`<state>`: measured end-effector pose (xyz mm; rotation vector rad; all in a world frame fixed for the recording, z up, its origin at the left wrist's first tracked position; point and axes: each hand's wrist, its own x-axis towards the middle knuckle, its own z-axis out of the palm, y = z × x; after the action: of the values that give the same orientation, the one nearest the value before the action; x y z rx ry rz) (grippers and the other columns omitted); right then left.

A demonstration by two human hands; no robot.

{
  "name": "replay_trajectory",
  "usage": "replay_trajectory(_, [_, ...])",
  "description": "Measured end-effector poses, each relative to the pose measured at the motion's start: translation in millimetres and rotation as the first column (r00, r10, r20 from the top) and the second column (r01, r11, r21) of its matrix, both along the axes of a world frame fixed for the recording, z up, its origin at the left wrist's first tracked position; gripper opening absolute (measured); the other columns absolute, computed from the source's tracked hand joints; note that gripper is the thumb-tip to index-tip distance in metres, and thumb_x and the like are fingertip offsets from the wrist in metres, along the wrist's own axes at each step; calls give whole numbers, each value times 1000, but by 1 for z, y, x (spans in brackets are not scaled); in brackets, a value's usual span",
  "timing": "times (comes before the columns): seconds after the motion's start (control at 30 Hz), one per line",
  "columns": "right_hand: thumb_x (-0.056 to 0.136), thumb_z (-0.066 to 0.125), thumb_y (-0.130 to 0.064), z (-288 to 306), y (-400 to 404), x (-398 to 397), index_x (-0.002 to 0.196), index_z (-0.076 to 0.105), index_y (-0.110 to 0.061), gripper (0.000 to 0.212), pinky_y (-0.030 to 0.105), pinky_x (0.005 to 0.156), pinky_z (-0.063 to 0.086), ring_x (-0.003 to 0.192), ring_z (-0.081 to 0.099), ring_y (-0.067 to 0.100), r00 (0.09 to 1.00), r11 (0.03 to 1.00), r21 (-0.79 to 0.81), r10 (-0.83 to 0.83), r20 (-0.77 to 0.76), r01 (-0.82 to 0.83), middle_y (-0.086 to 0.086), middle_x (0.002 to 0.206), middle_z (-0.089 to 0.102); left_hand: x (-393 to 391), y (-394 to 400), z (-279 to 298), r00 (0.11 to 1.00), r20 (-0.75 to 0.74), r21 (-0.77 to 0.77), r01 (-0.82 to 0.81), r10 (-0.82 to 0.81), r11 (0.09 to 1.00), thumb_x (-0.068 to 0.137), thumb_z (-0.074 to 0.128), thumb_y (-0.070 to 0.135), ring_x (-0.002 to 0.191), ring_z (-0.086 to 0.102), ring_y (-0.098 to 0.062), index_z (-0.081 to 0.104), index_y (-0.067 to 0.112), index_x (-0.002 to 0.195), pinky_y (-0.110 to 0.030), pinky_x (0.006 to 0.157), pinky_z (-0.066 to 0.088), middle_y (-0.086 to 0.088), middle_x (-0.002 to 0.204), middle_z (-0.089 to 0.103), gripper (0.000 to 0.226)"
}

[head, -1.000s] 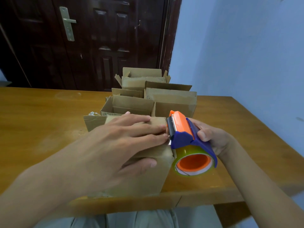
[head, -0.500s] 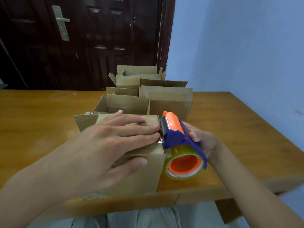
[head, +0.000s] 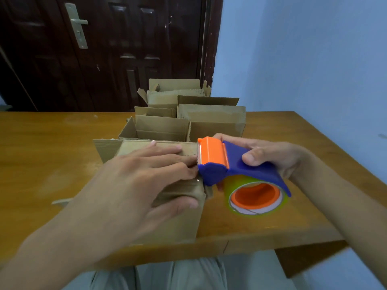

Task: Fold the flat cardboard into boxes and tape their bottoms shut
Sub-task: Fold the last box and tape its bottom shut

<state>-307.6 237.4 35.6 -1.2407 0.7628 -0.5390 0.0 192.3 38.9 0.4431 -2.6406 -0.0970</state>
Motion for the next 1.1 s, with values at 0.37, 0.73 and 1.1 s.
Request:
replay_trajectory(0.37, [75, 87, -58, 56, 13, -4, 141, 50, -30, 81, 37, 77, 60, 100, 68, 34, 908, 994, 83, -30, -418, 71, 20, 131, 64, 1, 3, 2, 999, 35, -17, -15, 16, 1000, 94, 53, 69, 137, 55, -6, 71, 38, 127, -46, 113, 47, 21, 138, 64, 48])
replay_trajectory(0.73, [91, 77, -47, 48, 26, -1, 135, 53, -16, 60, 32, 75, 59, 97, 66, 30, 928, 982, 68, -145, -344, 178, 29, 123, 62, -1, 3, 0, 998, 8, -39, -67, 67, 997, 92, 48, 69, 133, 59, -7, 73, 36, 127, -49, 107, 54, 21, 135, 67, 54])
replay_trajectory(1.1, [101, 50, -46, 13, 58, 27, 139, 55, -49, 38, 27, 85, 59, 111, 71, 16, 766, 870, -333, -483, -424, 364, -12, 125, 71, -6, -2, -2, 995, 2, -4, -95, 95, 995, 91, 50, 69, 137, 55, -3, 73, 34, 130, -42, 114, 47, 24, 137, 65, 56])
